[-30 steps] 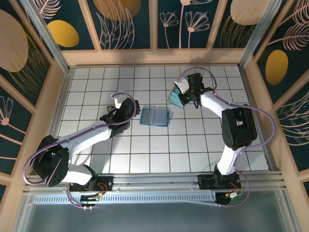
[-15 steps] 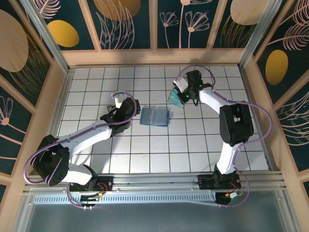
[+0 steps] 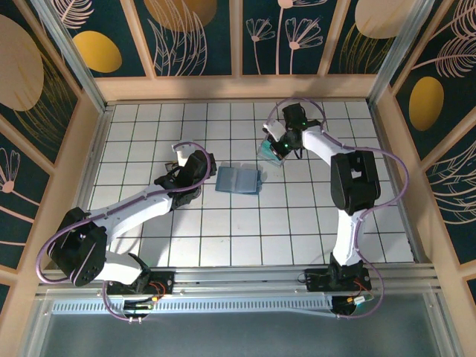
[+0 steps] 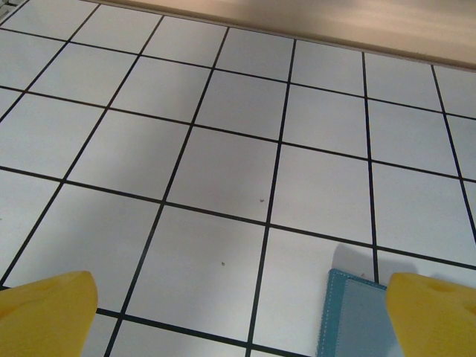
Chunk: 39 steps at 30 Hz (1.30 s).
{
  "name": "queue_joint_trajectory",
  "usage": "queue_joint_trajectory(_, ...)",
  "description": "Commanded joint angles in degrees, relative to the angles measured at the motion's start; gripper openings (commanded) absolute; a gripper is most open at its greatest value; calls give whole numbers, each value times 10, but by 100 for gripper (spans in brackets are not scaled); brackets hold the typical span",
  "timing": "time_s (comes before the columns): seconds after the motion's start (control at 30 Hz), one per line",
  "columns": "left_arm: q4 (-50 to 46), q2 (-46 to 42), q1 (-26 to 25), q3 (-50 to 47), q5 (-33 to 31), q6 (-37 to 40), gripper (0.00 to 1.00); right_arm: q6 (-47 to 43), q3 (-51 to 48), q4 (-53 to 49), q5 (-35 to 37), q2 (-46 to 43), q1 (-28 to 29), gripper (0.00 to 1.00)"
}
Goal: Take the credit cards out of the card holder
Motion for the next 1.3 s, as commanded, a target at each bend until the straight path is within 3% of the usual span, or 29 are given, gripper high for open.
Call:
queue_joint_trajectory(0.0, 3, -10, 3, 15, -1, 2, 99, -13, 22, -38, -3, 10, -1, 0)
queue_joint_trajectory(0.57, -1, -10, 3, 16, -5, 1, 99, -30, 70, -85, 35, 40, -2, 0)
queue_joint_trajectory(1.27, -4, -5, 3, 27, -6, 4, 99, -20, 67, -73, 28, -2, -2, 18)
